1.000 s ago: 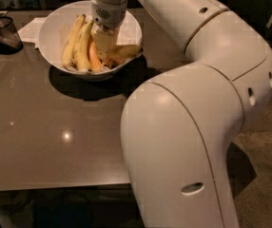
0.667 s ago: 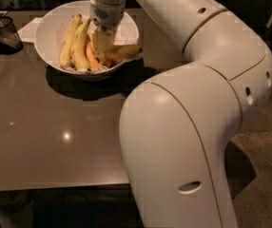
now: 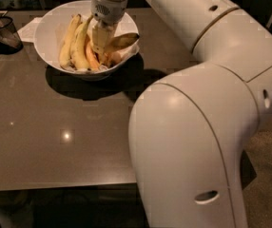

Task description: Pick banana from white bowl

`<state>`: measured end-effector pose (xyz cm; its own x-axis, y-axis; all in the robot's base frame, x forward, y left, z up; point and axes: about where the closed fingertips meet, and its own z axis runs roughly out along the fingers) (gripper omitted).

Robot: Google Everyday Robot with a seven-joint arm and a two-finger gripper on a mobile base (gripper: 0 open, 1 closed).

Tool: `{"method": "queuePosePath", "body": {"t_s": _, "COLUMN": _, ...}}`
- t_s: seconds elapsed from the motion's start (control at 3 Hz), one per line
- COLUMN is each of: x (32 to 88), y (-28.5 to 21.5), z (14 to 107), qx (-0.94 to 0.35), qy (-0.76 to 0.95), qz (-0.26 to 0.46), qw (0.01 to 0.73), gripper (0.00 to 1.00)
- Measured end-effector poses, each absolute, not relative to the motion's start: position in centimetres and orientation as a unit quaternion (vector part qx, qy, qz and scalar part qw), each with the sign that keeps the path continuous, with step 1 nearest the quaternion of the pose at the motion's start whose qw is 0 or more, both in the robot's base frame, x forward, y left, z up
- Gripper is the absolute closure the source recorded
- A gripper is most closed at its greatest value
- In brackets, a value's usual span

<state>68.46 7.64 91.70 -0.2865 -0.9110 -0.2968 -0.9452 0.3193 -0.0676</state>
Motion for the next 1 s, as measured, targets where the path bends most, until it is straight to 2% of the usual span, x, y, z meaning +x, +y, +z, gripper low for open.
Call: {"method": "queuePosePath", "body": {"t_s": 1.0, "x": 68.4, "y": 5.4, "z": 93.4, "qx": -0.542, "qy": 0.815, "qz": 0.087, "qw": 0.186, "gripper": 1.00}}
